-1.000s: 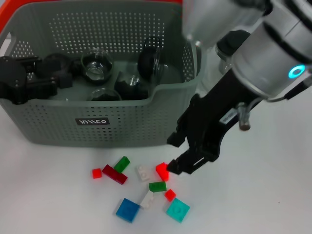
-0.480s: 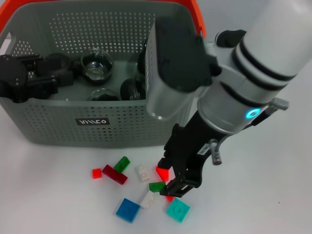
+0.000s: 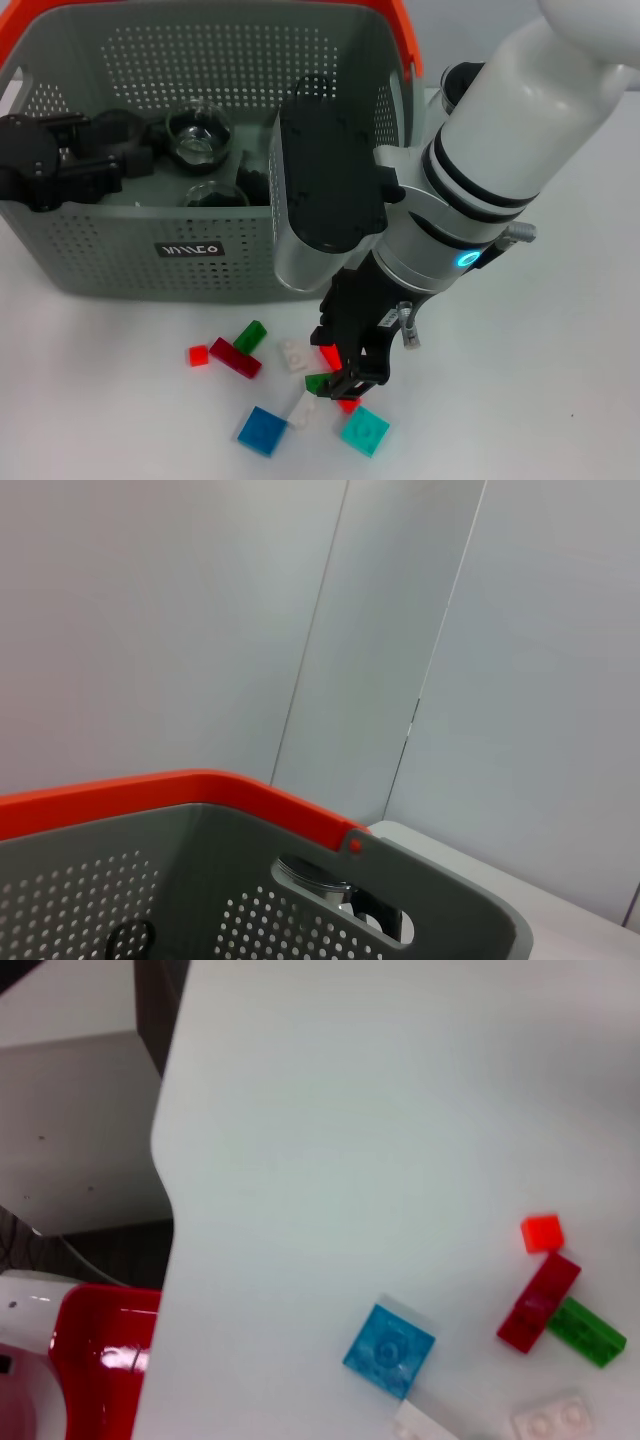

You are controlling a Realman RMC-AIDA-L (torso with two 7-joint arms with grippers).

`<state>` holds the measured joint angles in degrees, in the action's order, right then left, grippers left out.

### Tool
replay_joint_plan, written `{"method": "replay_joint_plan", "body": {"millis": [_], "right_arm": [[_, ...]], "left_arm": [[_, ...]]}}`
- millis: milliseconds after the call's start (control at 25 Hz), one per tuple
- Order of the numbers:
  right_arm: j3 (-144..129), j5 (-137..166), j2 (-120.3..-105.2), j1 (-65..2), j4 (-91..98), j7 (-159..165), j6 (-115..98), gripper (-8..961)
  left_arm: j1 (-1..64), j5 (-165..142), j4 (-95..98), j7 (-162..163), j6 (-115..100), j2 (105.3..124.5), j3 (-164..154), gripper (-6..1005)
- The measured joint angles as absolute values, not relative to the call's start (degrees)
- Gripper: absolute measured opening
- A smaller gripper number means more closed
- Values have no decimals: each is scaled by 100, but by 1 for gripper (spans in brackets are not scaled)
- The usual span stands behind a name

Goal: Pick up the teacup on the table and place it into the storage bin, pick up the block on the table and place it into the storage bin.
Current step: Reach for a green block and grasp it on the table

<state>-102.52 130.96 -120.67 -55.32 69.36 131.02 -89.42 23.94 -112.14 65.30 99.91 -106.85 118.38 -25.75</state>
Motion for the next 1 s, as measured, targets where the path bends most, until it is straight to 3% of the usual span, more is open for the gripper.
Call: {"method": "replay_joint_plan", "body": {"millis": [1000], "right_arm": [[-10957, 13703, -12094, -5510, 6173, 12835, -7933, 531]], "left_arm": [[2381, -11215, 6306, 9886, -10464, 11848, -2575, 628]]}}
